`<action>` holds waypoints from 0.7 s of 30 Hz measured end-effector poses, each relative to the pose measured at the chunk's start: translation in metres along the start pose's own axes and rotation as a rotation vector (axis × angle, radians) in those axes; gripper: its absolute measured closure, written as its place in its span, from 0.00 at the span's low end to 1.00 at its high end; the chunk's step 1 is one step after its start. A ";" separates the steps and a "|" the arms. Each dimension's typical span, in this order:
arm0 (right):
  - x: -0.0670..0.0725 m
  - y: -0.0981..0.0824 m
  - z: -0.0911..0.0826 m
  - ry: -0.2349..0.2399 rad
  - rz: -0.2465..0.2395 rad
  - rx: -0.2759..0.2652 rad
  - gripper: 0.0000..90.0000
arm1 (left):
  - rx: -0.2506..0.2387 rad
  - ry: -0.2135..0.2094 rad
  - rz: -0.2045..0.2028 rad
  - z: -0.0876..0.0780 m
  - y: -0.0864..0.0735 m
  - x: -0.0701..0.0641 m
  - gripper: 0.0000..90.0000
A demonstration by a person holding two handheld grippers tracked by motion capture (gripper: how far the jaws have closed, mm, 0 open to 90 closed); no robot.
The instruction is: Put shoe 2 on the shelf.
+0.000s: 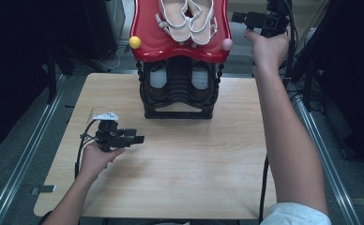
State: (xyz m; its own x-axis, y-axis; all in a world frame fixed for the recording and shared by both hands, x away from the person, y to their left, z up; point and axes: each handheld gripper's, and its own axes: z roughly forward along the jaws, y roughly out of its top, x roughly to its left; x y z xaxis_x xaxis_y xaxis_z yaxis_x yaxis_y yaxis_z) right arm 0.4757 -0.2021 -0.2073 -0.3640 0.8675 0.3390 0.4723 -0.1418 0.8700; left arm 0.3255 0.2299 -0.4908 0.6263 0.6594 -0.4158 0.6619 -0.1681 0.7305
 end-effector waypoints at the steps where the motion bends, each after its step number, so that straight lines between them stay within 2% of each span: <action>1: -0.002 -0.002 -0.001 -0.002 -0.003 0.002 0.50 | -0.002 0.002 0.001 0.000 0.000 0.000 0.41; 3: -0.008 -0.006 -0.003 -0.006 -0.001 0.007 0.50 | -0.008 0.021 -0.001 0.001 0.000 -0.002 0.41; 7: -0.019 -0.014 -0.008 -0.021 0.003 0.012 0.49 | -0.008 0.023 0.007 0.001 0.000 -0.002 0.41; 12: -0.032 -0.025 -0.012 -0.026 0.013 0.018 0.49 | -0.004 0.041 -0.012 0.002 0.000 -0.002 0.41; 16: -0.040 -0.037 -0.014 -0.035 0.004 0.030 0.48 | -0.005 0.047 -0.014 0.002 0.000 -0.002 0.41; 19: -0.045 -0.049 -0.016 -0.018 0.002 0.039 0.48 | -0.008 0.046 -0.016 0.001 0.000 -0.002 0.41; 21: -0.047 -0.057 -0.019 -0.024 -0.004 0.043 0.48 | -0.008 0.047 -0.018 0.001 0.000 -0.002 0.41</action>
State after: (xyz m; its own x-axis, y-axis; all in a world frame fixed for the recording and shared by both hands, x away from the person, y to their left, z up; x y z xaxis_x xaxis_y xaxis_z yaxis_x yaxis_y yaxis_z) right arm 0.4509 -0.2438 -0.2656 -0.3468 0.8792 0.3266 0.5050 -0.1184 0.8549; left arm 0.3246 0.2276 -0.4909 0.5942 0.6962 -0.4028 0.6692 -0.1501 0.7277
